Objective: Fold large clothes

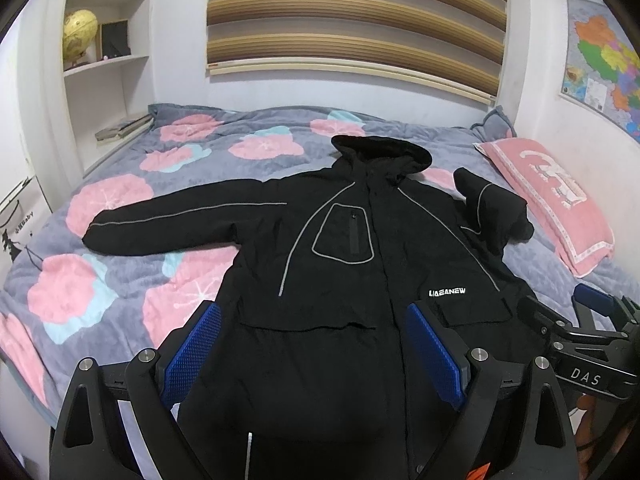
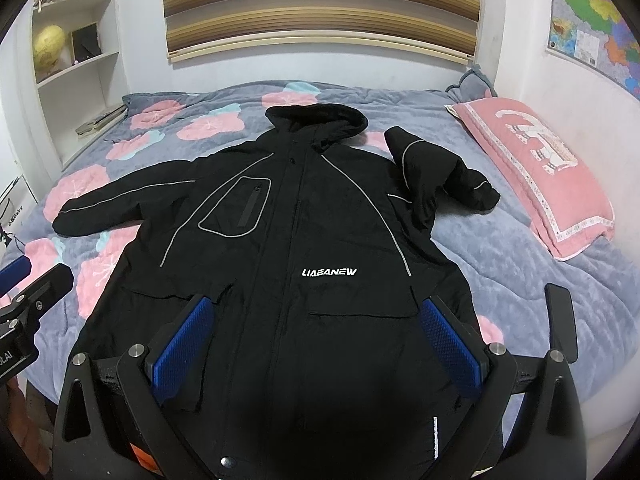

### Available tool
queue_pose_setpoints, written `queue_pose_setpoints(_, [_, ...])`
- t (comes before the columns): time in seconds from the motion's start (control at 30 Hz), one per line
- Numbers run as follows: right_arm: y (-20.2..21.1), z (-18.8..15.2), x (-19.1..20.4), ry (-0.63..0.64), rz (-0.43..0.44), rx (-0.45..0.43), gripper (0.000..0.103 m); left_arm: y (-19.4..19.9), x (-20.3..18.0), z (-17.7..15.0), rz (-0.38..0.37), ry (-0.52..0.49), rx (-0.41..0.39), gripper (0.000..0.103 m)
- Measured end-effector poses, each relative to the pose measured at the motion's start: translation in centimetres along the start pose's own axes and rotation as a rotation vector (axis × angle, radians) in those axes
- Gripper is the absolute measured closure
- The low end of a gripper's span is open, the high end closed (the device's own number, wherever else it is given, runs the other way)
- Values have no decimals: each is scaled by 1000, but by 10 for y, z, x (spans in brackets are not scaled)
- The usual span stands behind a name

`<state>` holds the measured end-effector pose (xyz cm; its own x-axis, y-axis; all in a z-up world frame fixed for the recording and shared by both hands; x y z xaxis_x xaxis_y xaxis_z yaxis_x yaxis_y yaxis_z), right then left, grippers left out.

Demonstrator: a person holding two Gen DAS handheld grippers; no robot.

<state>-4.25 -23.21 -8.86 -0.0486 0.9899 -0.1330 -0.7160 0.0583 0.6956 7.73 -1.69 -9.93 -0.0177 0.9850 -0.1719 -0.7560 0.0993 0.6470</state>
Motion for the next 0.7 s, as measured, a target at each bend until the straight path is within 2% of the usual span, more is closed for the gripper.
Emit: queue_pose_setpoints(0.7, [-17,-5,-18,-31,-5,29,0,-16,-10,-3,-11,7,34,9])
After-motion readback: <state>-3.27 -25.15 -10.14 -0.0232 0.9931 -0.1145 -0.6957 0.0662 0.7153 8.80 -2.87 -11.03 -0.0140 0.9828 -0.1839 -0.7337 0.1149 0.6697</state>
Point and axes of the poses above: each gripper's, at about its wrist camera, not at the fingertips, and y roughly against the way its jaws point, x to its left, z to its top, the point moved 5 cm from there along -y, roughly the way its jaws point, and after that the axes turned 9 degrees about y, right-handed, at the moved point
